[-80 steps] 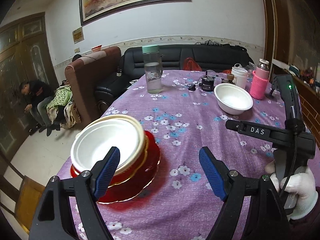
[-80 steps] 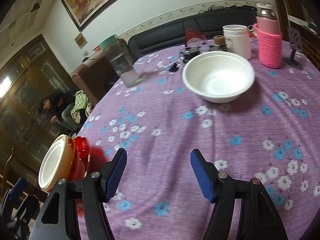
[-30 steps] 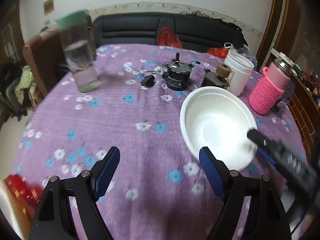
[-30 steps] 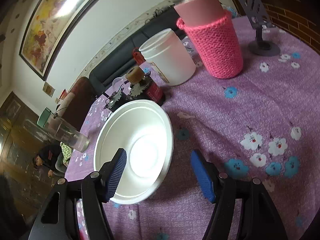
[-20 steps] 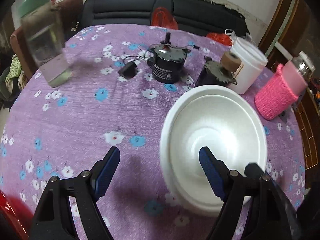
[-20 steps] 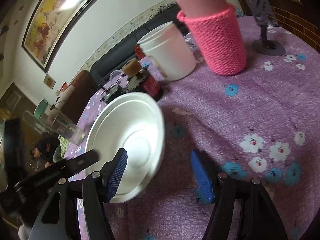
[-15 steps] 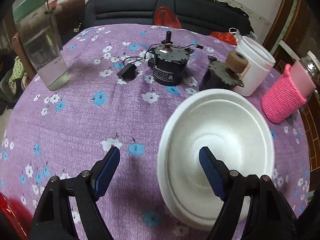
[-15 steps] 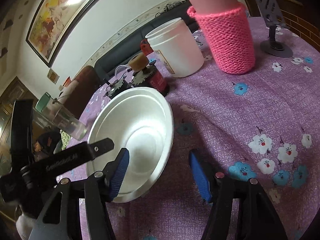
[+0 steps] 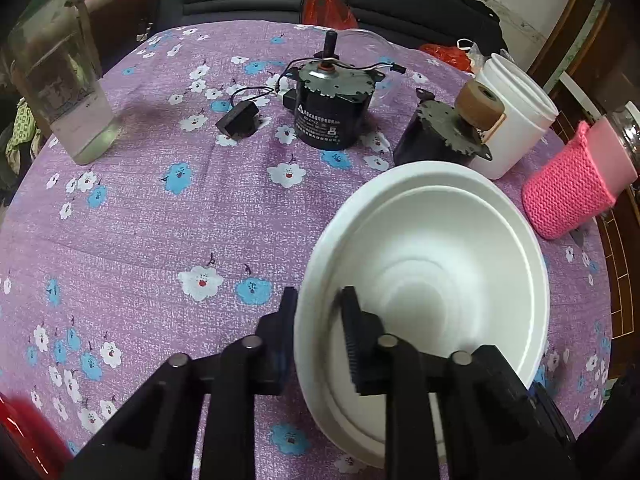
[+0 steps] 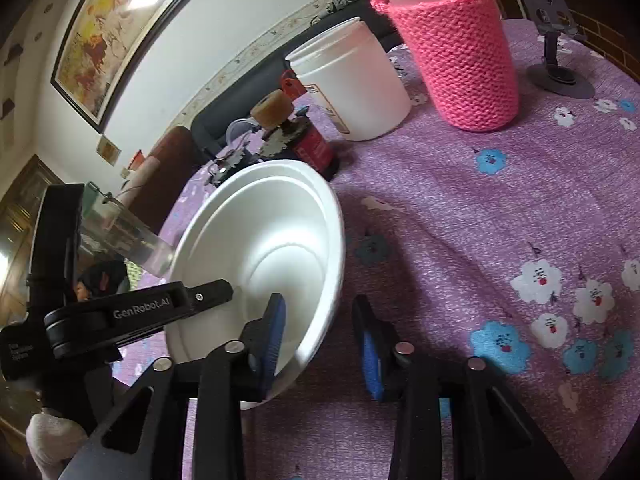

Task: Organize plates and bowls
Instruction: 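Grasp the white bowl rim with the right gripper while the left gripper grasps it too, then carry the white bowl with both grippers over the stacked bowls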

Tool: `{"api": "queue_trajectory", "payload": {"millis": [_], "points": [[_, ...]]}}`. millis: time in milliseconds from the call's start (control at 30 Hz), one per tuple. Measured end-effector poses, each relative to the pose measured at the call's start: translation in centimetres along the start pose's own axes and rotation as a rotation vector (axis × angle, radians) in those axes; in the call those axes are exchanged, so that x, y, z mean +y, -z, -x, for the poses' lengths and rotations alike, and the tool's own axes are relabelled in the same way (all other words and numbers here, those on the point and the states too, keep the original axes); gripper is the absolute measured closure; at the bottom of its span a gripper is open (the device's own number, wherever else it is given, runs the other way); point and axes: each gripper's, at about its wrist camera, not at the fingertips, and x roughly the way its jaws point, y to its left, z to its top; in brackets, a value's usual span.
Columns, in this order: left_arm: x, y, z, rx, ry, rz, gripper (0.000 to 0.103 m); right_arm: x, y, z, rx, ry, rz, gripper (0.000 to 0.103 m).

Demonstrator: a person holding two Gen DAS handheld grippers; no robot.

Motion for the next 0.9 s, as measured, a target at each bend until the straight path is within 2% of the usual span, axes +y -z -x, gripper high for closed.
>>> {"api": "queue_trajectory", "payload": {"millis": [233,433,667,900], "points": [[-0.1,1.0,1.1,-0.02,-0.001,-0.016,0.087,0.4,0.1,0.0,-0.005,0.006,-0.004,0.079],[0.6,2.4,2.6,-0.042,-0.028,-0.029,0.087,1.1,0.6,0.3,0.005,-0.001,0.02,0.081],[3.1,4.6,5.1,-0.068,-0.037,-0.013,0.087,3.7,1.9,0.6,0.037,-0.033,0.092,0.083],[6.1,7.2,7.0,-0.055,-0.024,0.049,0.088,6.5,3.9,1.1,0.076,-0.051,0.133,0.083]]}}
